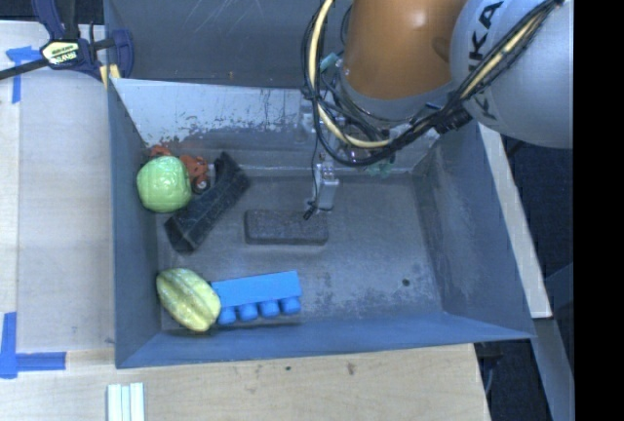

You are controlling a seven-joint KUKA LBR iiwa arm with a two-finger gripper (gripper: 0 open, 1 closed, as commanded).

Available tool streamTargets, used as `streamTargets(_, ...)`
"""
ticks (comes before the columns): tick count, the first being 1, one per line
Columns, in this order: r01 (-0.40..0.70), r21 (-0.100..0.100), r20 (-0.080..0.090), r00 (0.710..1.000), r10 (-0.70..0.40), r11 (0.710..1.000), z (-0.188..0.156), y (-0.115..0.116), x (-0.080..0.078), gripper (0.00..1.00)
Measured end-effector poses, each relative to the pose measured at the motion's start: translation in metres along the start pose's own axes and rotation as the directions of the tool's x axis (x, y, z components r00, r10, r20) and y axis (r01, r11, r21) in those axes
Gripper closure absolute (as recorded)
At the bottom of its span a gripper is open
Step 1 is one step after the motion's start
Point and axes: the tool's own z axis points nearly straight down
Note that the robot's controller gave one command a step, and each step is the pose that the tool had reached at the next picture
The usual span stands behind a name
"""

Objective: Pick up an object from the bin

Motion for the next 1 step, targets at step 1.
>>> streamTargets(1,-0.002,-0.001,0.009,1.000,0.002,1.000,-0.0050,-0.0005,-0.0015,0.00)
